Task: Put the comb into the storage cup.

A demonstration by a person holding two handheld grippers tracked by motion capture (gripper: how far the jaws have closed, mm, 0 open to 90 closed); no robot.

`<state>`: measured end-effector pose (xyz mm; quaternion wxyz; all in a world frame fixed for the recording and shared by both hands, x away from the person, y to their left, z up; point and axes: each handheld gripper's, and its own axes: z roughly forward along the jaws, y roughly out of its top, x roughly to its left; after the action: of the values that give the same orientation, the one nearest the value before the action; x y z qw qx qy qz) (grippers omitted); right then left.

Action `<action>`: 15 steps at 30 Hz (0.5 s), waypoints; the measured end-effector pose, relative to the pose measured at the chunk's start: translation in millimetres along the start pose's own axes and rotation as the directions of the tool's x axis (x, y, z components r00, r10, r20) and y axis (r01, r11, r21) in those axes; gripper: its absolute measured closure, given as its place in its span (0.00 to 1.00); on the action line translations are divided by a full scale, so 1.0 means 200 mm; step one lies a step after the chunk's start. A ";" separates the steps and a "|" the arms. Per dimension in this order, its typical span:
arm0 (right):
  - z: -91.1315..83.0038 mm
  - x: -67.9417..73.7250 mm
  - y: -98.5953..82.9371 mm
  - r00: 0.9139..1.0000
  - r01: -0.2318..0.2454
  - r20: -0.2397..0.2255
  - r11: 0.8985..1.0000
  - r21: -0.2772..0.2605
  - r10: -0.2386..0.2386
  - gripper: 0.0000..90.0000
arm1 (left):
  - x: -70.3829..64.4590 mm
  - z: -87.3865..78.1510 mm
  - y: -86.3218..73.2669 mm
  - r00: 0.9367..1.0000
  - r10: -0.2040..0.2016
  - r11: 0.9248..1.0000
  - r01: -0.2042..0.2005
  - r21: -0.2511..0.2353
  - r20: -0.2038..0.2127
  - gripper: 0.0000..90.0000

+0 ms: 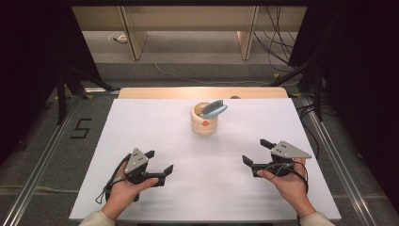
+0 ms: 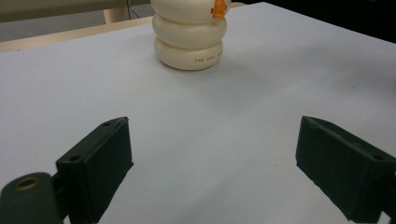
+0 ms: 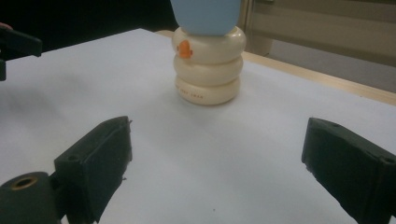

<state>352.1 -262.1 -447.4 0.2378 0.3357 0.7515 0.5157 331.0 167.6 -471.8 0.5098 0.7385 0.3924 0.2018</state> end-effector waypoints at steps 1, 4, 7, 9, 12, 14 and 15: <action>0.00 0.00 -0.01 1.000 0.003 -0.004 1.000 0.002 -0.003 0.11 | 0.00 0.00 0.00 1.000 0.003 1.000 -0.003 0.001 -0.003 0.11; -0.01 0.00 -0.02 1.000 -0.005 -0.010 1.000 0.013 0.005 0.11 | 0.01 0.00 0.00 1.000 0.006 1.000 -0.006 0.001 -0.008 0.11; -0.03 0.00 -0.04 1.000 -0.004 -0.006 1.000 0.017 0.004 0.11 | 0.02 0.00 0.00 1.000 0.012 1.000 -0.012 0.005 -0.010 0.11; -0.05 -0.01 -0.05 1.000 -0.008 -0.003 1.000 0.017 0.008 0.11 | 0.02 0.00 0.00 1.000 0.014 1.000 -0.014 0.006 -0.013 0.11; -0.06 -0.01 -0.07 1.000 -0.011 0.003 1.000 0.020 0.010 0.11 | 0.03 0.00 0.00 1.000 0.020 1.000 -0.020 0.005 -0.015 0.11; -0.08 -0.02 -0.09 1.000 -0.013 0.006 1.000 0.029 0.013 0.11 | 0.03 0.00 0.00 1.000 0.020 1.000 -0.020 0.004 -0.017 0.11; -0.08 -0.02 -0.09 1.000 -0.013 0.006 1.000 0.028 0.013 0.11 | 0.03 0.00 0.00 1.000 0.023 1.000 -0.022 0.004 -0.018 0.11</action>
<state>338.4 -279.8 -458.3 0.2319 0.3454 0.7557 0.5058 334.5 173.1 -472.7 0.5026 0.7419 0.3891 0.2135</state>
